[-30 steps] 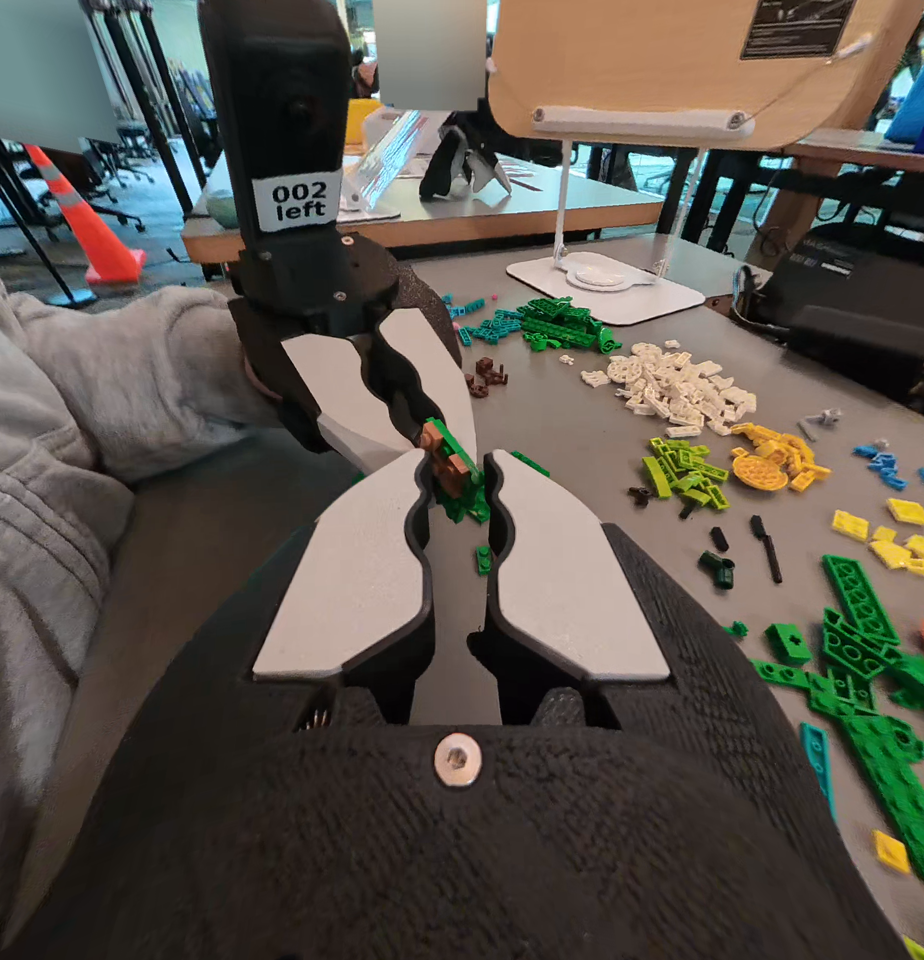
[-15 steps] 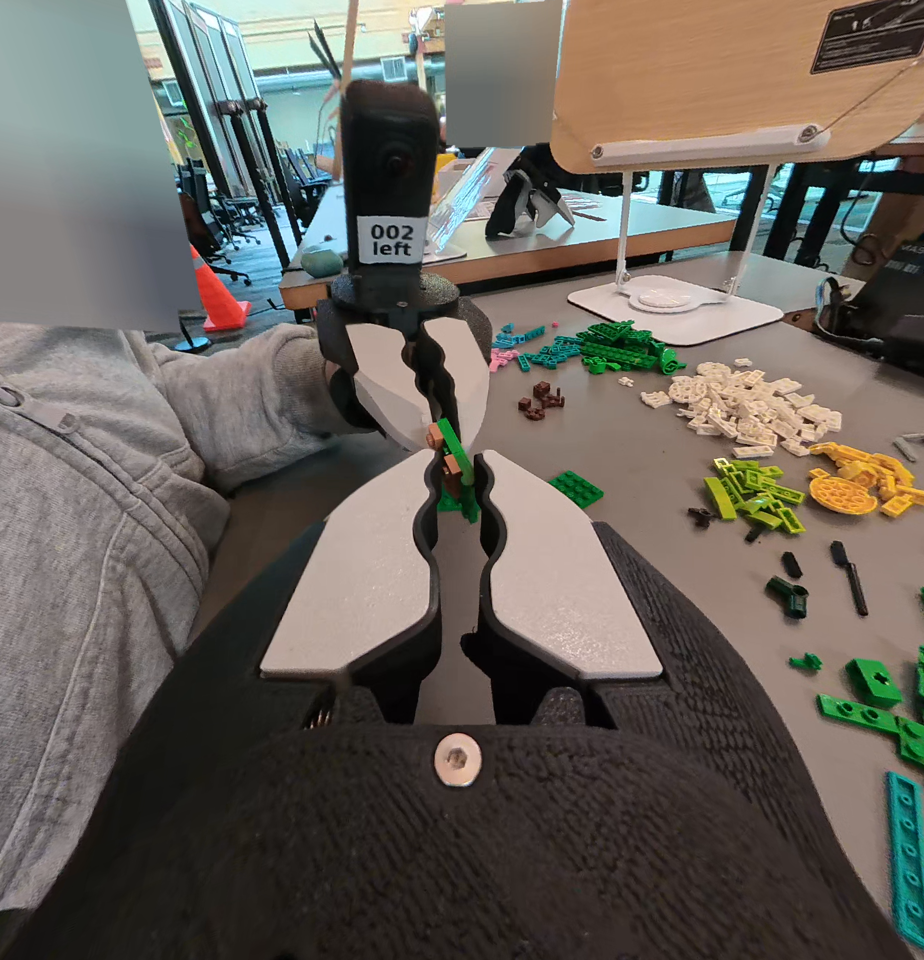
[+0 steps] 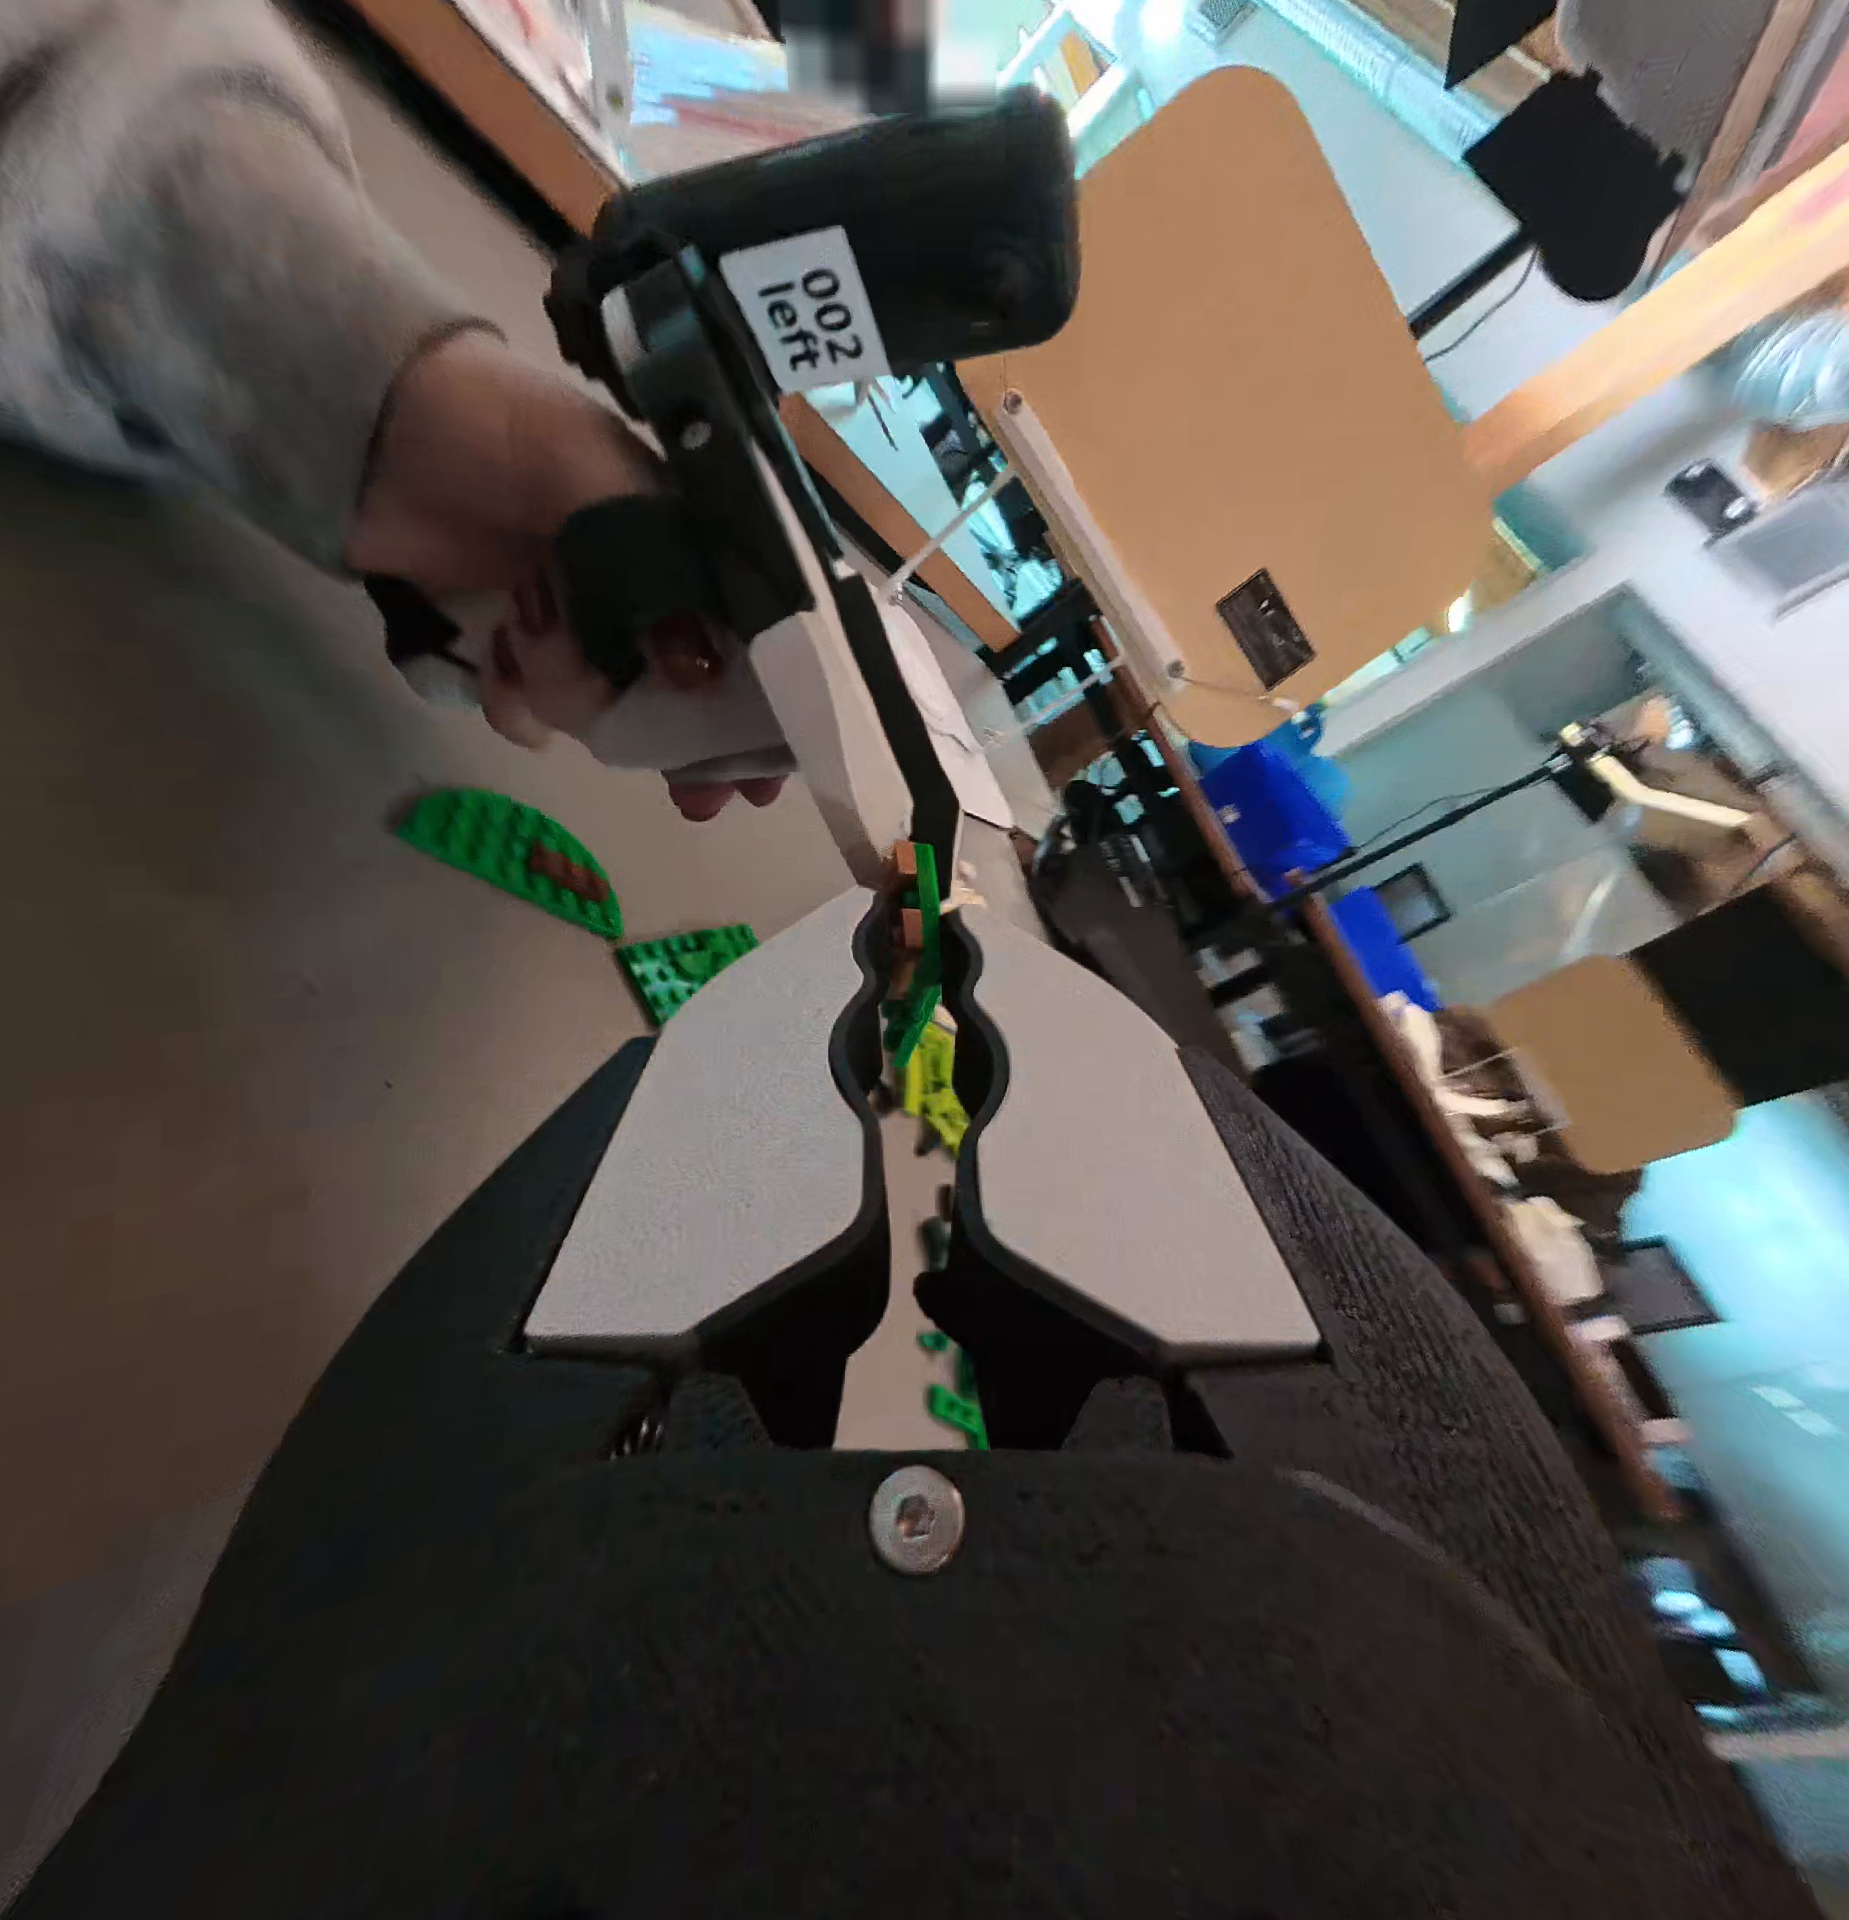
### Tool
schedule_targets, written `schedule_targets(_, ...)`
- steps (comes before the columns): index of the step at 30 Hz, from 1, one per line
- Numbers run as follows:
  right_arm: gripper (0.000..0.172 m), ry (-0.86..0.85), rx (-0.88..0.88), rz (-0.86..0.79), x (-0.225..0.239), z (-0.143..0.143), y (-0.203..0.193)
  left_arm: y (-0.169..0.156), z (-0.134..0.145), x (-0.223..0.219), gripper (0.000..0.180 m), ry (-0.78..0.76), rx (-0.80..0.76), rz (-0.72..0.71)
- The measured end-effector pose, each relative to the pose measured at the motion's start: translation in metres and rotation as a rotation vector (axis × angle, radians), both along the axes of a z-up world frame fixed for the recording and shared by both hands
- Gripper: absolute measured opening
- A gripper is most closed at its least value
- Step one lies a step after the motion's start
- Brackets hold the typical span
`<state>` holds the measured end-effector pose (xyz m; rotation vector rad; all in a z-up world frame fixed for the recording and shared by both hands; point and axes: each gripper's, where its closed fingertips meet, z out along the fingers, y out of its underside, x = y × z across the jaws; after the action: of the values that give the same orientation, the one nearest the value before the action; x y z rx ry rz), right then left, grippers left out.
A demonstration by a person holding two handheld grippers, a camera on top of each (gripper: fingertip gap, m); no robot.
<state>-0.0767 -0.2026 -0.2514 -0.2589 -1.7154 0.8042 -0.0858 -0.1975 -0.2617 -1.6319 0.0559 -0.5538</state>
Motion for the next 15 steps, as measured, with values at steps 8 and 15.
schedule_targets(8, 0.007, -0.021, 0.246, 0.025, 0.007, -0.038, -0.009, -0.012, 0.015, -0.017, 0.001, 0.046, 0.072, 0.038)
schedule_targets(15, 0.007, -0.135, -0.021, 0.138, 0.015, -0.027, -0.012, -0.010, -0.030, 0.012, 0.030, 0.606, -0.094, -0.045)
